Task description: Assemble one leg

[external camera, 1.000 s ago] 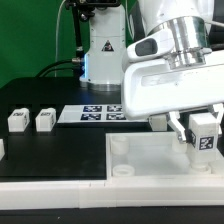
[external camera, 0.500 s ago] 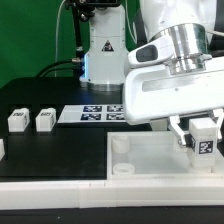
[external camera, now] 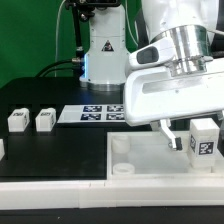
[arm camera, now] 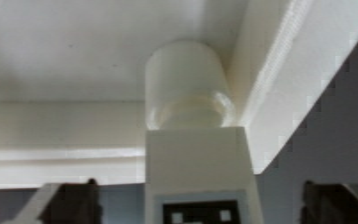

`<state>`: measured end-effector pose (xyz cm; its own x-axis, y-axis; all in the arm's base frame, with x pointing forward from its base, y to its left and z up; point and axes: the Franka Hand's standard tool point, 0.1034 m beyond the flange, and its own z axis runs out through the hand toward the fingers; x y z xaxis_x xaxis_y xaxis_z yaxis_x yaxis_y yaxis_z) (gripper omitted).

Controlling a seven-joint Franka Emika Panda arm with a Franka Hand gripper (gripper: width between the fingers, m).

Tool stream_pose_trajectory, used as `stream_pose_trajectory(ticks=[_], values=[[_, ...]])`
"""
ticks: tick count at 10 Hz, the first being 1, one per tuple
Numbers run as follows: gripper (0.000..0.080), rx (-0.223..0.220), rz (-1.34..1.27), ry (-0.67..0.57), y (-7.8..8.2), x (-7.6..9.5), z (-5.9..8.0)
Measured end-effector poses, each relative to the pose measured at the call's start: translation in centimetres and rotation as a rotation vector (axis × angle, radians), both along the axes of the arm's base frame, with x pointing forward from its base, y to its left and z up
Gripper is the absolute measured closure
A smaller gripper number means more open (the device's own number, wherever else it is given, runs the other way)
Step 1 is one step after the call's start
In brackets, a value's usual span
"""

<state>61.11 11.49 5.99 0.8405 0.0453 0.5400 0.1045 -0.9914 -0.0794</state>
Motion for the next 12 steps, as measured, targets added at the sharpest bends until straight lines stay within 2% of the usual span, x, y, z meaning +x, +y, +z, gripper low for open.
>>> stream_pose_trajectory(ticks=[1,2,3,8,10,12], values=[[0.0213,0.000,0.000,0.001,0.0,0.0,0.0],[0.0163,0.000,0.000,0.001,0.0,0.0,-0.1],[0.0154,0.000,0.000,0.002,0.0,-0.1,-0.1],[0.0151,0.000,0.001,0.009,0.0,-0.1,-0.1],[0.0151,0.003,0.008,0.027,-0.1,0.4,2.0],[0.0151,0.006,0.016,0.077,-0.1,0.6,2.9]])
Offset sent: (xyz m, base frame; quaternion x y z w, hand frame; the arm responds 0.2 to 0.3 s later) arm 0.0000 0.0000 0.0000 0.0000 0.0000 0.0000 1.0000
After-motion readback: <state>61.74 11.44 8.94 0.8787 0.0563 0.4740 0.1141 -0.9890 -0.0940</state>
